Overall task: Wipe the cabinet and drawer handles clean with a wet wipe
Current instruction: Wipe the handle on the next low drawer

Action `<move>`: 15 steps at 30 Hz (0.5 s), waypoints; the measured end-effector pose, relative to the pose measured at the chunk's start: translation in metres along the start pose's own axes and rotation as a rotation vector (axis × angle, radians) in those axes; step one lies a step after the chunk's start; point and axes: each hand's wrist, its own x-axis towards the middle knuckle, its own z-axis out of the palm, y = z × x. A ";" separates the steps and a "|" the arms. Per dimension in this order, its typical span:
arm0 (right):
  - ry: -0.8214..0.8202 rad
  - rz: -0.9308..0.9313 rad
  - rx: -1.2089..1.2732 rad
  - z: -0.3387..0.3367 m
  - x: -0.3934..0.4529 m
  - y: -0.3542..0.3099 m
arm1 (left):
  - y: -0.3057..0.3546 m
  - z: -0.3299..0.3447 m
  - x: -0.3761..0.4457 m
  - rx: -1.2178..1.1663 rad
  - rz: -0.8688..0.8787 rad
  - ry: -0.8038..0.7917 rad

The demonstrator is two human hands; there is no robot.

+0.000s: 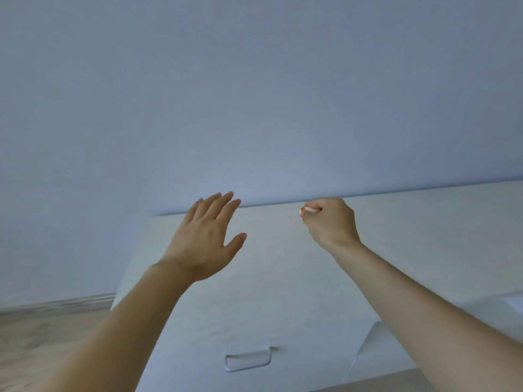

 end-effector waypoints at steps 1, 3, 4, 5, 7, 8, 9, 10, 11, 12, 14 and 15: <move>-0.012 -0.012 -0.060 -0.022 0.009 -0.020 | 0.009 -0.027 0.019 0.003 0.012 -0.044; -0.024 -0.048 -0.146 -0.067 0.020 -0.062 | 0.030 -0.085 0.050 0.025 0.051 -0.111; 0.002 -0.045 -0.157 -0.090 0.025 -0.083 | 0.040 -0.114 0.064 0.044 0.078 -0.131; 0.029 -0.017 -0.149 -0.115 0.030 -0.106 | 0.050 -0.142 0.079 0.060 0.106 -0.139; 0.049 0.010 -0.126 -0.161 0.038 -0.146 | 0.070 -0.195 0.105 0.086 0.157 -0.133; 0.039 0.017 -0.128 -0.182 0.044 -0.162 | 0.080 -0.219 0.118 0.093 0.182 -0.116; 0.025 0.020 -0.136 -0.204 0.048 -0.176 | 0.090 -0.241 0.129 0.097 0.205 -0.098; 0.019 0.020 -0.142 -0.225 0.051 -0.189 | 0.100 -0.261 0.140 0.099 0.229 -0.080; 0.025 0.015 -0.137 -0.245 0.052 -0.200 | 0.111 -0.278 0.148 0.100 0.250 -0.069; 0.045 0.010 -0.120 -0.266 0.054 -0.208 | 0.123 -0.294 0.156 0.104 0.276 -0.059; 0.121 -0.004 -0.066 -0.305 0.053 -0.219 | 0.148 -0.318 0.168 0.112 0.321 -0.046; 0.165 -0.019 -0.056 -0.325 0.052 -0.222 | 0.162 -0.327 0.173 0.112 0.337 -0.036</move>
